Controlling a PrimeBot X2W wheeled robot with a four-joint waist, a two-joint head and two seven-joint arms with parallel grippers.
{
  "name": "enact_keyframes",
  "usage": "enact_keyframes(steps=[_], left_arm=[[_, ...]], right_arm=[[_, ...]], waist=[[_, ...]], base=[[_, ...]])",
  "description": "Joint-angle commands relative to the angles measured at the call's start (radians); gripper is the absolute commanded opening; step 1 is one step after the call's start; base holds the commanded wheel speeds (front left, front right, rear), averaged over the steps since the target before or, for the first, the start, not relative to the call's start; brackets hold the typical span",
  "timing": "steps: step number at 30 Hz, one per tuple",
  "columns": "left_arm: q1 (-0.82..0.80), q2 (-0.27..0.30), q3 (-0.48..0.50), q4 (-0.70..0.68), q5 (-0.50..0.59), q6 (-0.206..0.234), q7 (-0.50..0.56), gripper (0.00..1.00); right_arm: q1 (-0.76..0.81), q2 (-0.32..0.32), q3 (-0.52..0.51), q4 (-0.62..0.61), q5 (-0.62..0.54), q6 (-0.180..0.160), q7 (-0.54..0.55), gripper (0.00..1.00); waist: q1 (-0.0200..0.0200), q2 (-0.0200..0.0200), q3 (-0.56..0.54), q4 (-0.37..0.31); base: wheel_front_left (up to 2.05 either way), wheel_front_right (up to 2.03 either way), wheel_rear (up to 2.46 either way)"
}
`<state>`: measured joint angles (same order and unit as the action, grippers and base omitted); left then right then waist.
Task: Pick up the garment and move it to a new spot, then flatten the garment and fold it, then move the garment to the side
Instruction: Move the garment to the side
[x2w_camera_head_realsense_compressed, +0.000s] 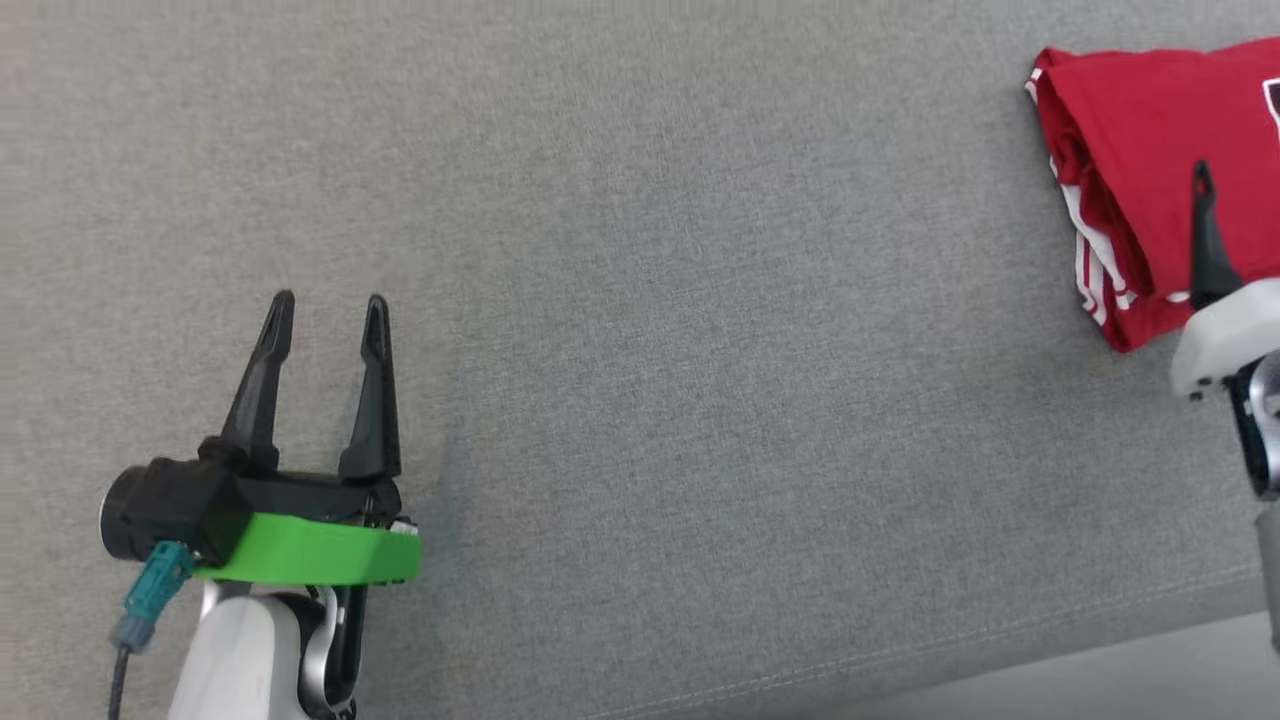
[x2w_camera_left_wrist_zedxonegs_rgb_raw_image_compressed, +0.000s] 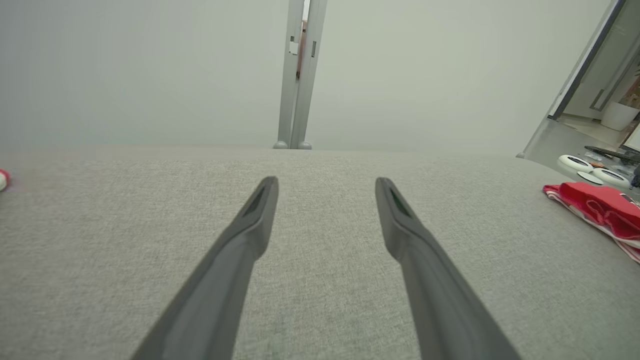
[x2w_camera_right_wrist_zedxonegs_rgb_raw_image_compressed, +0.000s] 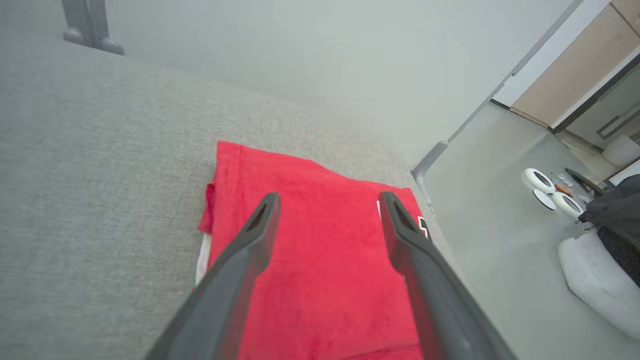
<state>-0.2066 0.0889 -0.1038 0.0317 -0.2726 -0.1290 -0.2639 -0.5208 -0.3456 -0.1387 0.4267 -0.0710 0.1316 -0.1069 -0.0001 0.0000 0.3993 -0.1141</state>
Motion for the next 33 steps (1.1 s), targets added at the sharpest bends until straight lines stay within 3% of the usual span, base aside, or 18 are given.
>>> enact_keyframes(steps=[1, 6, 13, 20, 33], left_arm=[[0.03, -0.008, 0.009, 0.018, 0.004, -0.002, 0.0, 1.0], [0.086, -0.025, 0.035, 0.088, 0.02, -0.002, 0.0, 1.0], [0.159, -0.033, 0.055, 0.172, 0.027, -0.002, 0.0, 1.0], [0.207, -0.036, 0.076, 0.192, 0.033, -0.002, 0.0, 1.0], [0.201, -0.038, 0.084, 0.206, 0.009, -0.002, 0.0, 1.0]], right_arm=[[0.059, 0.031, 0.001, -0.043, 0.046, -0.002, -0.013, 1.0], [0.19, 0.137, 0.014, -0.138, 0.191, -0.002, -0.034, 1.0], [0.327, 0.223, 0.07, -0.164, 0.252, -0.002, -0.046, 1.0], [0.406, 0.263, 0.121, -0.179, 0.284, -0.002, -0.026, 1.0], [0.436, 0.29, 0.106, -0.137, 0.271, -0.001, -0.04, 1.0]], waist=[[0.0001, 0.0, -0.145, 0.069], [0.0001, 0.0, -0.232, 0.103], [0.0001, 0.0, -0.351, 0.144], [0.0001, 0.0, -0.404, 0.148], [0.0001, 0.0, -0.392, 0.154]], base=[[0.0, 0.0, 0.0], [0.0, 0.0, 0.0], [0.0, 0.0, 0.0], [0.0, 0.0, 0.0], [0.0, 0.0, 0.0]])
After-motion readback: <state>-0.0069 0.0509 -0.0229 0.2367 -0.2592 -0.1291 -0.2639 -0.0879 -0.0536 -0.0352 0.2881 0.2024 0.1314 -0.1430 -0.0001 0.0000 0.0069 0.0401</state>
